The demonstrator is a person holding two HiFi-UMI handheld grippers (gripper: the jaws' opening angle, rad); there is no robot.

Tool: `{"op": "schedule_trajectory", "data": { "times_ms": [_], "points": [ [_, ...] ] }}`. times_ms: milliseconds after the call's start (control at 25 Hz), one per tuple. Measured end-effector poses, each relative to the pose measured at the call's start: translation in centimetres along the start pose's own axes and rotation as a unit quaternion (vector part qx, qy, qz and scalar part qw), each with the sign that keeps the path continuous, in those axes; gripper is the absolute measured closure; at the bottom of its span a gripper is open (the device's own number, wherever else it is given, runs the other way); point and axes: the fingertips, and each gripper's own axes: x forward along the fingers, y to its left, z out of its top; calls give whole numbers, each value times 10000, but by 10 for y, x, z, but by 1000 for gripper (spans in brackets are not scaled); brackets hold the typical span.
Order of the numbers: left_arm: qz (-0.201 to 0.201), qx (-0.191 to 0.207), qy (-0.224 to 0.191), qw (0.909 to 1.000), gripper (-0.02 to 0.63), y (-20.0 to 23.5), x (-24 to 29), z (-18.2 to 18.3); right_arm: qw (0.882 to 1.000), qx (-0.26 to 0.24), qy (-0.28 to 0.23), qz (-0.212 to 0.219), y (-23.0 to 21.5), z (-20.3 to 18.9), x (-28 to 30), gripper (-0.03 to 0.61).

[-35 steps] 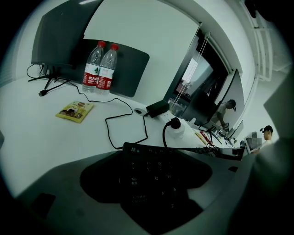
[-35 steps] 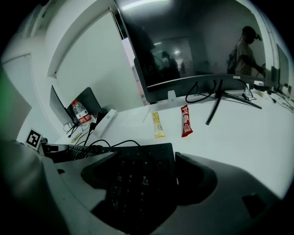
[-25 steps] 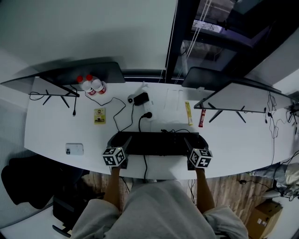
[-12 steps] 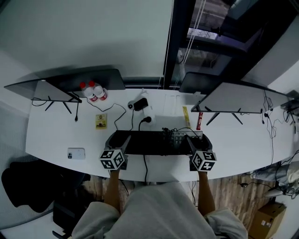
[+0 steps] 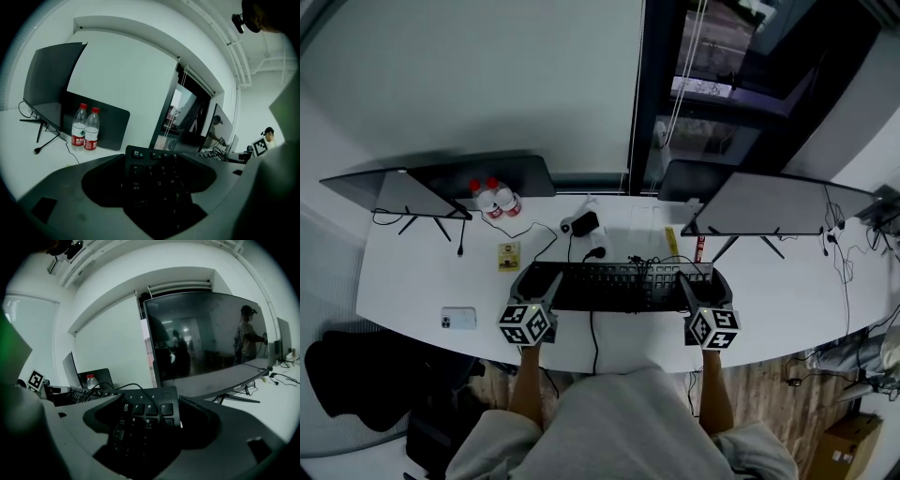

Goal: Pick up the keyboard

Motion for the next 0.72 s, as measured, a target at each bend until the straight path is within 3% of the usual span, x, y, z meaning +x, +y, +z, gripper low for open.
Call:
{"op": "schedule_trajectory", "data": {
  "times_ms": [720],
  "points": [
    [-95, 241, -438, 9987, 295, -10, -11, 35, 9987, -71, -498, 47, 7, 28, -12, 206]
  ]
}}
